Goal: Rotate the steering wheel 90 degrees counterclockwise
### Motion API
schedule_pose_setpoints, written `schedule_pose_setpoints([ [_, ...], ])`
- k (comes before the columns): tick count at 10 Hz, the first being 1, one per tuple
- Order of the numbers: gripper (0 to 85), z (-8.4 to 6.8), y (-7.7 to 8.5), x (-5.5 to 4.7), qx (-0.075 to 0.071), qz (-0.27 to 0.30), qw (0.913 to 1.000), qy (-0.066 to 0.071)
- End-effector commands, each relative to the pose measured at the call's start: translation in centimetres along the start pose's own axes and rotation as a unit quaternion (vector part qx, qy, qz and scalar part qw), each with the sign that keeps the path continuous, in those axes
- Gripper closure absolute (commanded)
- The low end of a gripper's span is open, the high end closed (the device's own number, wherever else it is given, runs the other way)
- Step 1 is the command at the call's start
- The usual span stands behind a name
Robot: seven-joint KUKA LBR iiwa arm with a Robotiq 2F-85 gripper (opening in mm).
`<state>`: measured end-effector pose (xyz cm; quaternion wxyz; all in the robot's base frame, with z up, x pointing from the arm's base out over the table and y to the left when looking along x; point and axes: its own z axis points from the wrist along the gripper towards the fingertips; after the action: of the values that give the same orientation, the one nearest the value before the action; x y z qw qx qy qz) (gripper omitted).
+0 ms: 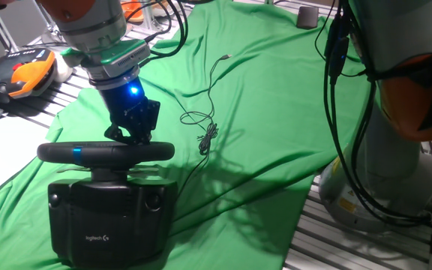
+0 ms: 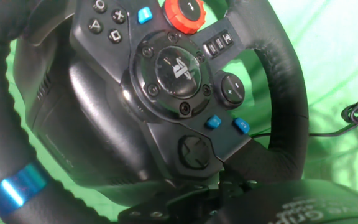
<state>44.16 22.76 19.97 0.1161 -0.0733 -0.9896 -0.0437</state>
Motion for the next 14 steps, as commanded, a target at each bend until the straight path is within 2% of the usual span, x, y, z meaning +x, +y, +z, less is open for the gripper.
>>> schedule_pose_setpoints([
  [1, 85.0, 0.0, 0.0, -0.1, 0.0, -0.001, 1.0, -0.001],
  [14, 85.0, 0.8, -0.7, -1.7, -0.006, -0.022, 0.9995, -0.023],
])
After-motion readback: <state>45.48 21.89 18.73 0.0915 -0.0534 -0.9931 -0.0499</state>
